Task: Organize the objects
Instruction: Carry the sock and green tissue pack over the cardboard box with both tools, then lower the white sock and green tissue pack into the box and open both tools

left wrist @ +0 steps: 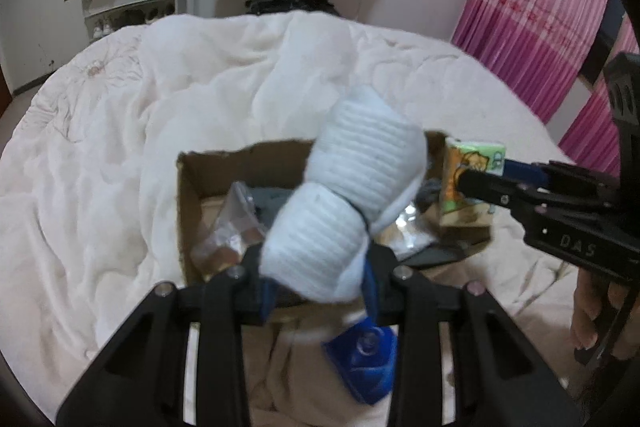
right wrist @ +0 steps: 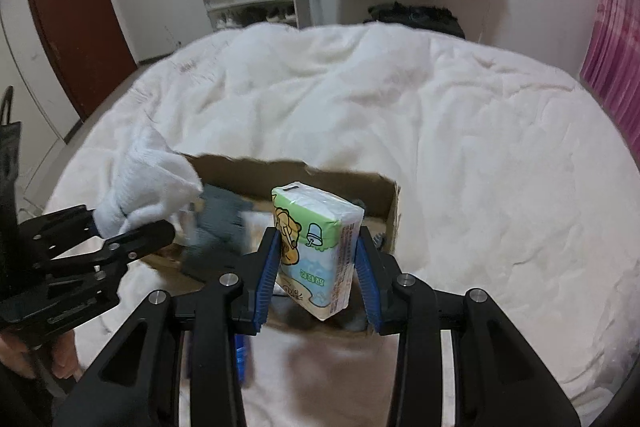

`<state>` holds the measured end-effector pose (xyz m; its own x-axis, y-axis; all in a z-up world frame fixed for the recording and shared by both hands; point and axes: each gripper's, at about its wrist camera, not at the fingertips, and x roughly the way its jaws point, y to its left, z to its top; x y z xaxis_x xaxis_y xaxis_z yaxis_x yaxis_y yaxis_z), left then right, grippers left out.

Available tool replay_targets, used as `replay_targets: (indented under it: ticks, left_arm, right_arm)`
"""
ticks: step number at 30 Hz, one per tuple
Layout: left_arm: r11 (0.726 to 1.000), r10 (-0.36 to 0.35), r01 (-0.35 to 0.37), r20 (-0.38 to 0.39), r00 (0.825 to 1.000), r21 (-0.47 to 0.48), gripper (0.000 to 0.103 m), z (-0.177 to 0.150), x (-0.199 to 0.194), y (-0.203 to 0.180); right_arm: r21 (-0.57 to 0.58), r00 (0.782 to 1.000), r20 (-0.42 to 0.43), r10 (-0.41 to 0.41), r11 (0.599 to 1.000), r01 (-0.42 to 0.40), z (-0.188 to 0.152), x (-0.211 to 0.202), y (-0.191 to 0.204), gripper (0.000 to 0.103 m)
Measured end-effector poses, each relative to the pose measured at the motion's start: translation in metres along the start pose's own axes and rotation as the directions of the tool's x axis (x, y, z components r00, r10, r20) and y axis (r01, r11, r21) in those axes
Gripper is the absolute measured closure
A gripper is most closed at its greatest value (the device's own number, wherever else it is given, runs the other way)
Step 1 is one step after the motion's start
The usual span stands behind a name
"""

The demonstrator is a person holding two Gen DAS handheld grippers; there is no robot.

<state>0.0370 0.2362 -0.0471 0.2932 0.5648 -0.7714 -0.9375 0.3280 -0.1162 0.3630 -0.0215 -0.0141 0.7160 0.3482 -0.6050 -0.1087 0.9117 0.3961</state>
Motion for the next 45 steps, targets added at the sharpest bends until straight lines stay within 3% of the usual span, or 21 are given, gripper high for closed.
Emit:
replay_targets:
  ticks: [8, 18, 21, 23, 26, 29, 31, 41, 45]
  left_arm:
    - [1.000, 0.010, -0.010, -0.076, 0.997, 0.006, 0.067, -0.012, 0.041, 0.004]
    - [0.999, 0.015, -0.012, -0.087, 0.996, 0.034, 0.062, -0.019, 0.046, -0.005]
    - [0.999, 0.004, -0.001, -0.083, 0.997, 0.035, 0.053, -0.023, 0.040, -0.008]
    - [0.999, -0.003, 0.006, -0.077, 0.997, 0.043, 0.037, -0.025, 0.036, -0.010]
    - [0.999, -0.002, 0.004, -0.048, 0.999, 0.043, 0.022, -0.027, 0.024, -0.014]
    - [0.999, -0.005, 0.006, -0.037, 0.999, 0.040, 0.021, -0.028, 0.014, -0.017]
    - [0.999, -0.005, 0.006, -0.034, 0.999, 0.039, 0.021, -0.028, 0.009, -0.019]
    - [1.000, -0.024, 0.024, -0.032, 0.999, 0.019, 0.021, -0.044, -0.024, -0.032]
    - [1.000, 0.007, -0.007, -0.024, 1.000, 0.015, 0.021, -0.052, -0.043, -0.038]
  right_arm:
    - [0.011, 0.998, -0.058, 0.002, 1.000, -0.001, -0.014, 0.037, -0.011, 0.066]
    - [0.012, 0.997, -0.075, 0.011, 1.000, -0.010, -0.018, 0.044, -0.006, 0.066]
    - [0.021, 0.997, -0.080, 0.018, 1.000, -0.017, -0.021, 0.041, -0.006, 0.064]
    - [0.023, 0.996, -0.081, 0.021, 1.000, -0.019, -0.023, 0.039, -0.004, 0.060]
    - [0.027, 0.997, -0.071, 0.016, 1.000, -0.015, -0.024, 0.034, -0.001, 0.053]
    - [0.025, 0.998, -0.068, 0.016, 1.000, -0.014, -0.026, 0.030, 0.002, 0.043]
    - [0.019, 0.998, -0.059, 0.000, 1.000, 0.001, -0.028, 0.025, 0.006, 0.030]
    - [0.032, 1.000, -0.014, -0.012, 0.999, 0.012, -0.038, -0.012, 0.012, 0.030]
    - [0.023, 1.000, 0.014, -0.012, 1.000, 0.012, -0.043, -0.033, 0.019, 0.030]
